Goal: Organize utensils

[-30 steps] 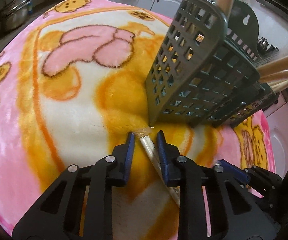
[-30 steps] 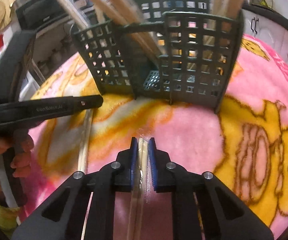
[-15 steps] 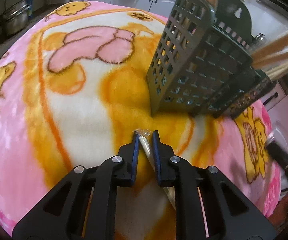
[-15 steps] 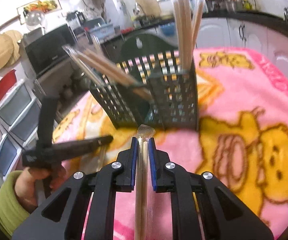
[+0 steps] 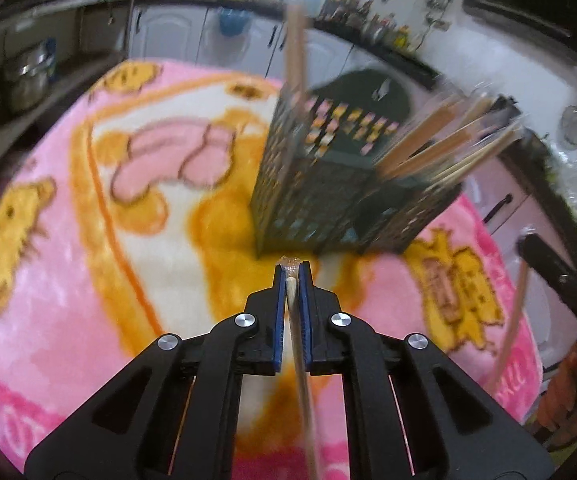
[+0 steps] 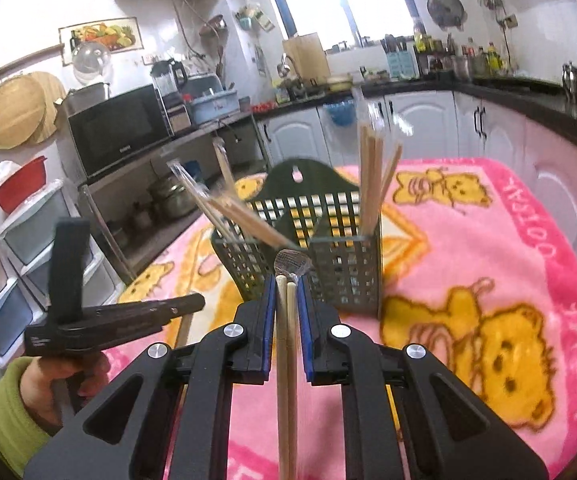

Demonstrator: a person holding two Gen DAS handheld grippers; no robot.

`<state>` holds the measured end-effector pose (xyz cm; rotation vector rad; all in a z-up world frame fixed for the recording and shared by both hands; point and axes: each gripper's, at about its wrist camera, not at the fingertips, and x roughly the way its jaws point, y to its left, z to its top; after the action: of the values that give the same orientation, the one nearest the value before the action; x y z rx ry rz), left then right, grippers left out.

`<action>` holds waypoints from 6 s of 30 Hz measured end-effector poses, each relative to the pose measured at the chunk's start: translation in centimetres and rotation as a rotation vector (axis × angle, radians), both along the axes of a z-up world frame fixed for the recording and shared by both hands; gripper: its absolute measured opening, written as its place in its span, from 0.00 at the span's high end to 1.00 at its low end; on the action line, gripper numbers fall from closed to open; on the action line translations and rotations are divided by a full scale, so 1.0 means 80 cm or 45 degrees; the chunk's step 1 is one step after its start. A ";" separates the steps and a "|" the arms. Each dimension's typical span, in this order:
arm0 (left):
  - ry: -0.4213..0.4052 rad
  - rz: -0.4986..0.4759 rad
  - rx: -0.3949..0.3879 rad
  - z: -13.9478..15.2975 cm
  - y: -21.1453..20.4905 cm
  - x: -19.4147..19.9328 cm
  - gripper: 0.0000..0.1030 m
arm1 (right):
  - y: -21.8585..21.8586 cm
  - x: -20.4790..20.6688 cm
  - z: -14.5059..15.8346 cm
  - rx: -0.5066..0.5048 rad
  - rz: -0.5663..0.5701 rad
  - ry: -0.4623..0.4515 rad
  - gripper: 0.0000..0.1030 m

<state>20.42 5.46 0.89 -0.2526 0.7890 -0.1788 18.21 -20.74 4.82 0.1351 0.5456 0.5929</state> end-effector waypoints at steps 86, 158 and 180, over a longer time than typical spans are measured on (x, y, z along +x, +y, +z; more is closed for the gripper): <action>-0.602 0.157 0.124 0.213 -0.016 0.109 0.97 | 0.020 0.098 0.162 0.054 -0.144 -0.522 0.90; -0.285 -0.027 0.101 0.073 -0.017 -0.042 0.10 | -0.005 -0.023 -0.003 -0.112 -0.115 -0.126 0.32; -0.347 0.028 0.130 -0.003 -0.044 -0.073 0.10 | -0.019 -0.056 -0.069 -0.138 -0.230 -0.147 0.13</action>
<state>14.57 1.98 0.68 -0.1360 0.5227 -0.1480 13.73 -22.27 -0.69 0.0463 0.4470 0.3920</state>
